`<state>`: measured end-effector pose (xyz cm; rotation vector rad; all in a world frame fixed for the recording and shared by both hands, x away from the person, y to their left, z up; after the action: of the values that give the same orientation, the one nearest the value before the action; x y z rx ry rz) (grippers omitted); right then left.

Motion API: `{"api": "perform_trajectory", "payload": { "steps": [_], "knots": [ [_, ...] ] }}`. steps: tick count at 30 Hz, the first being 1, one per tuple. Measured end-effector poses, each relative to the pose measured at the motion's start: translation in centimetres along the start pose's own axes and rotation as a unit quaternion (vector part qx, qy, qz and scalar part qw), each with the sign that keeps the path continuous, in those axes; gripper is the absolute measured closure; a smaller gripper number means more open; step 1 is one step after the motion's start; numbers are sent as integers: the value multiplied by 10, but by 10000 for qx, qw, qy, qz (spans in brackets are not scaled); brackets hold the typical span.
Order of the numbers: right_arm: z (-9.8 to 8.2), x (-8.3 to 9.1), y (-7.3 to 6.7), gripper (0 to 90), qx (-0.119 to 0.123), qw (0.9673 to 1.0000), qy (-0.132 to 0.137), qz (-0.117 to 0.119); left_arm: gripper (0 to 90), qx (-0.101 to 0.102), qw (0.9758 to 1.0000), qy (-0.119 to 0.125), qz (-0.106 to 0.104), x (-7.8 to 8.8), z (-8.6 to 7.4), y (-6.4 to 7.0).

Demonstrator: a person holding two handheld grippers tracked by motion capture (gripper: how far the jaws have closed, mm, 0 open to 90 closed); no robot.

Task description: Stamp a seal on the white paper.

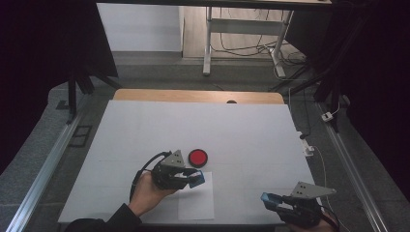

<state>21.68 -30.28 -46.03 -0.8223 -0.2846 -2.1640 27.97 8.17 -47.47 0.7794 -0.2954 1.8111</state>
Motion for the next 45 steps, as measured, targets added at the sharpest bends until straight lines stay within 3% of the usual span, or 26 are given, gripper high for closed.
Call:
{"api": "perform_trajectory", "payload": {
  "steps": [13,21,27,35,41,45],
  "knots": [
    [0,0,0,685,-4,10000,9,21,704,36,9999,-101,114,-16,-12,-2],
    [0,0,0,685,2,10000,-6,22,704,110,9995,-277,86,-25,-18,-5],
    [0,0,0,685,0,10000,-7,13,705,49,9990,-420,114,-32,-20,-3],
    [0,0,0,685,3,10000,-21,41,707,-39,9991,-358,233,-33,-23,2],
    [0,-1,-1,685,7,10000,-47,36,708,179,9993,-232,223,-34,-26,2],
    [0,-1,-1,685,15,10000,-57,30,708,111,9990,-212,377,-36,-27,7]
  ]
}}
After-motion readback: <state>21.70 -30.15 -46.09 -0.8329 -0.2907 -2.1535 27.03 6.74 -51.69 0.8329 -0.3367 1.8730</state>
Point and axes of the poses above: each handheld gripper's, and its own axes: x roughly backward along the jaws, z roughly out of its top, y roughly to its right, the point moved 1 cm from there along -x, roughly forward along the jaws, and after that the axes turned 4 degrees about -z, right-handed, at the moved point
